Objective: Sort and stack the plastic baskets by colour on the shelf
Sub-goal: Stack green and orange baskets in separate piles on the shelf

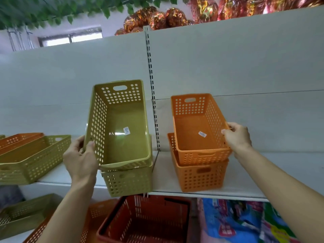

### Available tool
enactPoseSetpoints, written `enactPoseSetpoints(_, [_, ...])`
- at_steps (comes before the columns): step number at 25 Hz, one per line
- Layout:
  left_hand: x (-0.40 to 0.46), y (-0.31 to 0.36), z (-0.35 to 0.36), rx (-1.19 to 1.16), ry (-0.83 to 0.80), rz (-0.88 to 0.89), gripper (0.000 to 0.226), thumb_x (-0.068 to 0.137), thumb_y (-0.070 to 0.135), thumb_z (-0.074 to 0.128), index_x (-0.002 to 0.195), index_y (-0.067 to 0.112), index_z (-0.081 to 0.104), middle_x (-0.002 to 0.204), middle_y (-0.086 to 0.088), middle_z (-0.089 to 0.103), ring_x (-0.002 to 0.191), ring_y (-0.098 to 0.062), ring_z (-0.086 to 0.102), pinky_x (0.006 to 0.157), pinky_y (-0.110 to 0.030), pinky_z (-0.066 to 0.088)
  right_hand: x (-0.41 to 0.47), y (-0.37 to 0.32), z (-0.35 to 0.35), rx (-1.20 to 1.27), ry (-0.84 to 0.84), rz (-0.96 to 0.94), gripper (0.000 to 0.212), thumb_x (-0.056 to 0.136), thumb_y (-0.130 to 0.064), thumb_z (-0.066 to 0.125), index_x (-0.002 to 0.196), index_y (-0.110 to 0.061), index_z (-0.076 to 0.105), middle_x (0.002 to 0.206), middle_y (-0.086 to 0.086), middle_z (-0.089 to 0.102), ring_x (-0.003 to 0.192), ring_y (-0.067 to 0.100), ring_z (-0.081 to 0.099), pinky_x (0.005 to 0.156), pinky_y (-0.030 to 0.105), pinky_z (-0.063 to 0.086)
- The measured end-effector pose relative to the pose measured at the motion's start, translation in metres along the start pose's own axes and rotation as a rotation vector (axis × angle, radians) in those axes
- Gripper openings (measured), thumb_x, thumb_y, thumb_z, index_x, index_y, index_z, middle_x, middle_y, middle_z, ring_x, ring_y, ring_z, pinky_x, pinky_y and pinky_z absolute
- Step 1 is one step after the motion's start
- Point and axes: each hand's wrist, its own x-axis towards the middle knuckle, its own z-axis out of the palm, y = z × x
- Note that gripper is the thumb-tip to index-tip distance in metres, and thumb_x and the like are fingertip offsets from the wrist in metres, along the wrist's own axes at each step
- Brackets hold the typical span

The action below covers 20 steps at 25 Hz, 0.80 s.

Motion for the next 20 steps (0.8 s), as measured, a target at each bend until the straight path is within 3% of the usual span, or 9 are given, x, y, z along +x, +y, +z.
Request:
enactPoseSetpoints(4, [0.014,-0.006,0.010,-0.015,-0.029,-0.036,0.025,0.095,0.008,0.057,0.119,0.006,0.066,0.104,-0.006,0.068,0.090,-0.018,0.064,0.087,-0.036,0.054,0.014,0.009,0.013,-0.161,-0.083,0.065,0.035,0.071,-0.021,0.052,0.102,-0.017,0.066,0.088,0.005,0.071,0.084,0.033,0.066,0.084,0.045,0.055])
enactPoseSetpoints(7, [0.023,-0.014,0.010,-0.002,-0.040,-0.053,0.026,0.095,0.006,0.057,0.119,0.004,0.067,0.101,-0.008,0.070,0.082,-0.015,0.064,0.082,-0.035,0.055,0.006,0.004,0.023,-0.455,-0.167,0.034,0.043,0.082,-0.017,0.048,0.123,-0.018,0.060,0.117,0.013,0.065,0.107,0.036,0.059,0.093,0.043,0.049])
enactPoseSetpoints(9, [0.025,-0.020,0.009,0.000,-0.042,-0.068,0.027,0.095,0.007,0.057,0.119,0.004,0.067,0.100,-0.006,0.070,0.083,-0.014,0.065,0.084,-0.037,0.057,-0.011,-0.010,0.030,-0.711,-0.120,-0.126,0.046,0.089,-0.021,0.047,0.135,-0.016,0.049,0.136,0.016,0.053,0.125,0.036,0.045,0.099,0.044,0.041])
enactPoseSetpoints(11, [0.025,-0.024,0.009,0.001,-0.049,-0.091,0.028,0.095,0.010,0.057,0.122,0.007,0.066,0.104,-0.005,0.071,0.089,-0.017,0.068,0.087,-0.042,0.058,-0.037,-0.035,0.044,-0.616,-0.089,-0.376,0.048,0.094,-0.029,0.048,0.141,-0.016,0.043,0.144,0.012,0.047,0.132,0.032,0.040,0.104,0.044,0.037])
enactPoseSetpoints(14, [0.022,-0.027,0.008,0.007,-0.049,-0.109,0.028,0.096,0.011,0.057,0.122,0.009,0.066,0.105,-0.002,0.072,0.089,-0.014,0.068,0.086,-0.044,0.059,-0.100,-0.077,0.078,-0.226,-0.455,-0.540,0.059,0.096,-0.042,0.046,0.149,-0.023,0.031,0.150,0.001,0.044,0.134,0.020,0.044,0.110,0.043,0.037])
enactPoseSetpoints(16, [0.020,-0.030,0.006,0.006,-0.047,-0.106,0.026,0.096,0.010,0.056,0.120,0.011,0.067,0.103,0.000,0.071,0.089,-0.013,0.068,0.085,-0.046,0.060,-0.138,-0.088,0.102,-0.199,-0.633,-0.595,0.068,0.096,-0.044,0.046,0.154,-0.025,0.015,0.153,-0.004,0.037,0.138,0.017,0.040,0.113,0.042,0.034])
enactPoseSetpoints(17, [0.021,-0.029,0.004,0.010,-0.056,-0.104,0.025,0.096,0.010,0.055,0.119,0.014,0.067,0.103,0.001,0.071,0.089,-0.014,0.069,0.085,-0.045,0.060,-0.147,-0.088,0.113,-0.211,-0.630,-0.630,0.069,0.097,-0.037,0.047,0.154,-0.025,0.010,0.148,-0.008,0.042,0.132,0.012,0.045,0.110,0.035,0.037])
enactPoseSetpoints(18, [0.023,-0.029,0.001,0.012,-0.092,-0.102,0.027,0.097,0.008,0.054,0.118,0.018,0.067,0.104,0.002,0.072,0.090,-0.014,0.069,0.083,-0.043,0.060,-0.151,-0.086,0.122,-0.210,-0.597,-0.654,0.068,0.098,-0.028,0.048,0.155,-0.024,0.010,0.128,-0.015,0.053,0.113,0.003,0.054,0.097,0.023,0.044])
enactPoseSetpoints(20, [0.026,-0.027,-0.008,0.001,-0.268,-0.131,0.036,0.097,0.002,0.047,0.114,0.028,0.066,0.104,0.004,0.073,0.086,-0.009,0.071,0.074,-0.030,0.060,-0.145,-0.080,0.133,-0.208,-0.526,-0.625,0.066,0.096,-0.014,0.045,0.154,-0.022,0.015,0.083,-0.024,0.042,0.068,-0.007,0.039,0.064,0.011,0.036])
